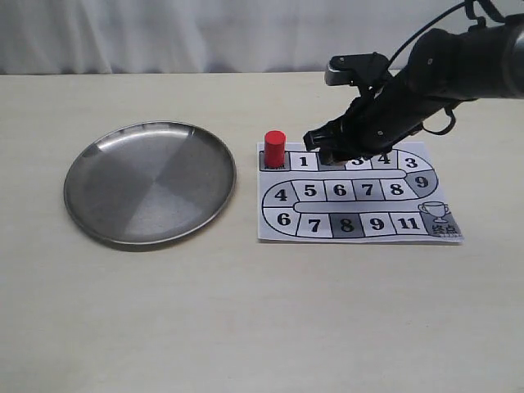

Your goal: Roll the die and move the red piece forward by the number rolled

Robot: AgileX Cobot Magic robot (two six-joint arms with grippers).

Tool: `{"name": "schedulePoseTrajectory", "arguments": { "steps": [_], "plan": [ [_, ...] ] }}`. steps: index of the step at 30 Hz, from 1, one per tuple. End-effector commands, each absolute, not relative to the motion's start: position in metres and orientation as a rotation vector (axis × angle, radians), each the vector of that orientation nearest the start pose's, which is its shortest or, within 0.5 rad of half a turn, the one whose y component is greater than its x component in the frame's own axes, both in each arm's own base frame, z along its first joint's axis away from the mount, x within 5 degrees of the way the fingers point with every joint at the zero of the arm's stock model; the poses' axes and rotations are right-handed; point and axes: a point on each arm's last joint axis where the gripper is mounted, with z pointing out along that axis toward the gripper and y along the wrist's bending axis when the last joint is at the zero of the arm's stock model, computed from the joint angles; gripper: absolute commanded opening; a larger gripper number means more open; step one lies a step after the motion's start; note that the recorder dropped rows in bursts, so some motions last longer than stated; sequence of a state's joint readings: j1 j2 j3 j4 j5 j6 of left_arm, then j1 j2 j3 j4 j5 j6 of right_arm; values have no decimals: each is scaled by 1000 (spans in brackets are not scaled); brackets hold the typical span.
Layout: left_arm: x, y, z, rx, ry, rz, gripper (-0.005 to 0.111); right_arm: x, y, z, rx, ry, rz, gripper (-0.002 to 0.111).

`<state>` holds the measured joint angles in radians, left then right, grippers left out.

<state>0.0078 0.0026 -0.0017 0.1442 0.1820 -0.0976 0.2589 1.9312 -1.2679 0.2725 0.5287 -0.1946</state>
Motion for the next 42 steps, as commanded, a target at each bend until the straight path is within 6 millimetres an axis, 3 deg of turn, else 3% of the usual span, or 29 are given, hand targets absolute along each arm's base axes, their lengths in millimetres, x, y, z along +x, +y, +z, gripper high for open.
{"name": "schedulePoseTrajectory", "arguments": {
  "steps": [1, 2, 6, 11, 13, 16, 22, 26, 27, 31, 38, 42],
  "plan": [
    [56, 2, 198, 18, 1655, 53, 0, 387, 114, 179, -337, 2597, 262, 38],
    [56, 2, 198, 18, 1655, 53, 0, 390, 114, 180, -327, 2564, 256, 50],
    [56, 2, 198, 18, 1655, 53, 0, 393, 113, 182, -315, 2523, 249, 72],
    [56, 2, 198, 18, 1655, 53, 0, 393, 113, 183, -313, 2516, 248, 76],
    [56, 2, 198, 18, 1655, 53, 0, 392, 113, 181, -398, 2527, 227, 76],
    [56, 2, 198, 18, 1655, 53, 0, 385, 112, 195, -456, 2524, 221, 75],
    [56, 2, 198, 18, 1655, 53, 0, 360, 108, 241, -480, 2532, 261, 31],
    [56, 2, 198, 18, 1655, 53, 0, 338, 104, 254, -469, 2570, 283, 6],
    [56, 2, 198, 18, 1655, 53, 0, 333, 103, 254, -445, 2578, 291, 4],
    [56, 2, 198, 18, 1655, 53, 0, 306, 96, 241, -364, 2646, 311, 4],
    [56, 2, 198, 18, 1655, 53, 0, 268, 84, 177, -309, 2743, 280, 4],
    [56, 2, 198, 18, 1655, 53, 0, 254, 77, 151, -350, 2740, 224, 4]
  ]
}}
